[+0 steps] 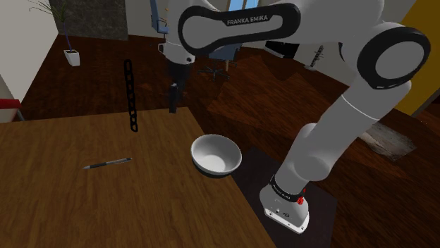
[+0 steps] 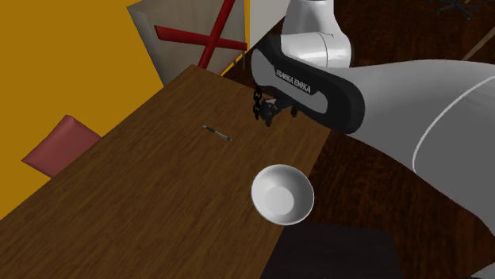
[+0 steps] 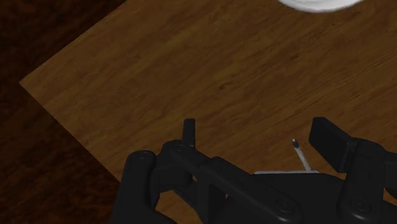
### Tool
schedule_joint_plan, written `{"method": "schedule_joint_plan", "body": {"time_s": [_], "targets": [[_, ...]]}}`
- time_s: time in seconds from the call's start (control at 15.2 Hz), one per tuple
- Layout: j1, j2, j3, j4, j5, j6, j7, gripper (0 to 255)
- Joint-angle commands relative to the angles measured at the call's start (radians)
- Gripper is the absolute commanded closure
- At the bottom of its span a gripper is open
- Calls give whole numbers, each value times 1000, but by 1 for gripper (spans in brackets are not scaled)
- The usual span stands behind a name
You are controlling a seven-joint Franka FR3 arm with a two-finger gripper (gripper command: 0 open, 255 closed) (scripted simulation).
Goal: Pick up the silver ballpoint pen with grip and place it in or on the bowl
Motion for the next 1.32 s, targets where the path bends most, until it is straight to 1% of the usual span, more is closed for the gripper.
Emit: {"method": "schedule_joint_plan", "body": {"time_s": [0.0,0.59,1.19,1.25], "targets": [[17,77,21,54,-10,21,-14,0],[97,364,96,256,-84,86,-84,0],[212,646,148,502,-187,93,-148,0],[213,646,147,503,-187,93,-148,0]]}}
